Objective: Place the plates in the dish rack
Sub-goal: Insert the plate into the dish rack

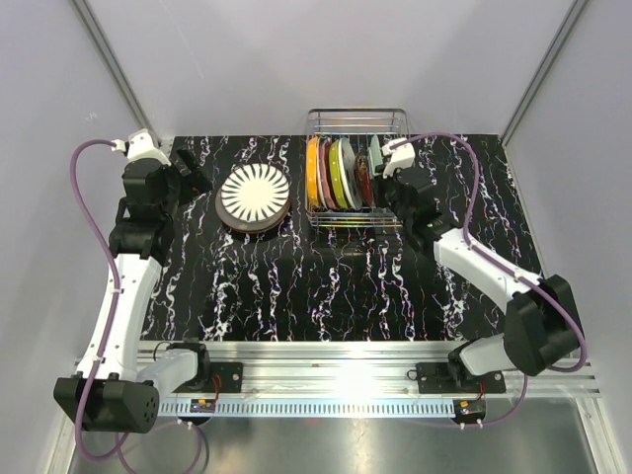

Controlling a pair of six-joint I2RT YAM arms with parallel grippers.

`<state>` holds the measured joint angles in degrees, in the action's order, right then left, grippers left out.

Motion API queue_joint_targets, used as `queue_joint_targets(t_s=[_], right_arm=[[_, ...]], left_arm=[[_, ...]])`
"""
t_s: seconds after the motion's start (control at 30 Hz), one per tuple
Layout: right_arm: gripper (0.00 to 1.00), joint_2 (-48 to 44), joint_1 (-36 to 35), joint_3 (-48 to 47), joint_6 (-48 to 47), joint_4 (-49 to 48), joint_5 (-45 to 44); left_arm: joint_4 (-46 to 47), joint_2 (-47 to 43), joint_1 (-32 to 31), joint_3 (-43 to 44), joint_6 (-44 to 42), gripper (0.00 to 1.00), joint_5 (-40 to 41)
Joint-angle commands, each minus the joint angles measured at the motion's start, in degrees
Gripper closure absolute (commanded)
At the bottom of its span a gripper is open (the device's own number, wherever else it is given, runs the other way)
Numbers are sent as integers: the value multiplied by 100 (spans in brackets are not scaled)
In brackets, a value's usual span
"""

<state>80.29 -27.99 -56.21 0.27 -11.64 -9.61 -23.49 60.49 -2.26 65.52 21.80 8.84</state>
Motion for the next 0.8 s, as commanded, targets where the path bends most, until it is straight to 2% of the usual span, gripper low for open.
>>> queue_joint_targets(t_s=[0.0, 0.4, 0.77], right_arm=[[100, 82, 48, -558, 8, -1226, 46], [100, 795, 276, -708, 236, -1463, 336], [100, 444, 285, -1129, -1, -1306, 301]], left_arm=[[230, -28, -37, 137, -53, 1, 56], [195, -2, -90, 172, -71, 1, 56], [151, -11, -90, 198, -71, 1, 56]])
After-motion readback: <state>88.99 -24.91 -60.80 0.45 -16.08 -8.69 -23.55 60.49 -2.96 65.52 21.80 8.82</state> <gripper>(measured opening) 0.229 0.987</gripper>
